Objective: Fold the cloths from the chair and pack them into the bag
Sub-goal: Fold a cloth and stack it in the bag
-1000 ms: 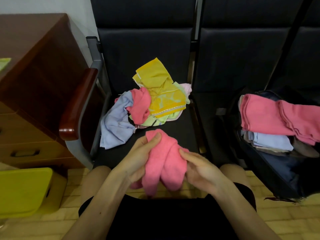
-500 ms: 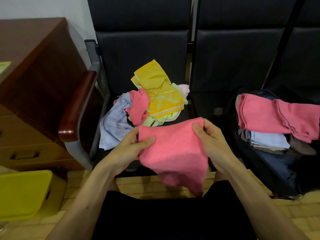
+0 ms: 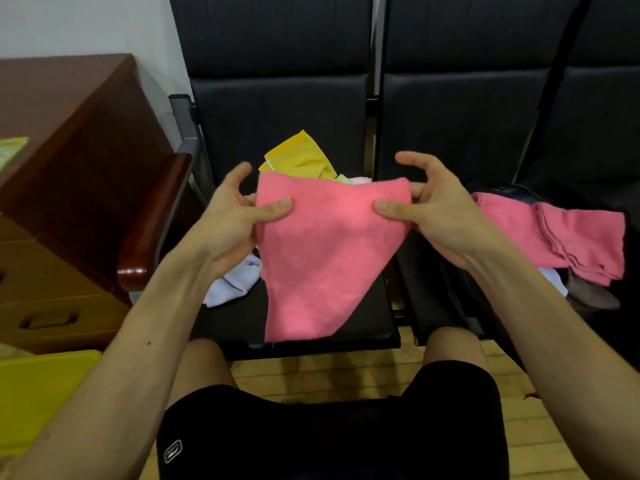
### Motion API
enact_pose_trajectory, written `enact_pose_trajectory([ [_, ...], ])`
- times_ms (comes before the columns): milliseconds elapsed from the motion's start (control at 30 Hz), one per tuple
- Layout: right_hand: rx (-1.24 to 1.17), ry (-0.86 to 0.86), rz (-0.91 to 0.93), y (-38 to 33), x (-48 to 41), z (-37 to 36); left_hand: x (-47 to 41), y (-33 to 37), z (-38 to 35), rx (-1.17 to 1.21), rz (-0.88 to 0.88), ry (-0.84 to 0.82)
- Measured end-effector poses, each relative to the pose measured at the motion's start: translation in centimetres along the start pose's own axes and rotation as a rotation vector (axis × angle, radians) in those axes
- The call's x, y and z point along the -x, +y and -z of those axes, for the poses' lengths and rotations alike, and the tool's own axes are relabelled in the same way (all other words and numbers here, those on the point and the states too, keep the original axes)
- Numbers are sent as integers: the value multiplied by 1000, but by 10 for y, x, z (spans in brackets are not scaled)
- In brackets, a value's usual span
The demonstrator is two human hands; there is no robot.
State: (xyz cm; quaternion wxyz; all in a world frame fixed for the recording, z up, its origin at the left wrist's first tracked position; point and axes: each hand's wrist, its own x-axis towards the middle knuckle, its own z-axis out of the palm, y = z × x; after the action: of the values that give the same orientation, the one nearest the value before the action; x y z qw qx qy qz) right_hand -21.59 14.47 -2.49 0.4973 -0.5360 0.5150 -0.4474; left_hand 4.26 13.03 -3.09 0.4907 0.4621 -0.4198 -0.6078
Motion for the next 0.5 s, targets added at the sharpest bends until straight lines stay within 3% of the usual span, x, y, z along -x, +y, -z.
enact_pose_trajectory([
  [167, 258, -19, 204, -12, -4, -8, -4, 13, 8, -283, 15, -42],
  [367, 219, -164, 206, -16, -7, -12, 5, 14, 10, -651, -34, -358],
  [500, 316, -136, 229, -11, -8, -10, 0, 11, 14, -929, -70, -342],
])
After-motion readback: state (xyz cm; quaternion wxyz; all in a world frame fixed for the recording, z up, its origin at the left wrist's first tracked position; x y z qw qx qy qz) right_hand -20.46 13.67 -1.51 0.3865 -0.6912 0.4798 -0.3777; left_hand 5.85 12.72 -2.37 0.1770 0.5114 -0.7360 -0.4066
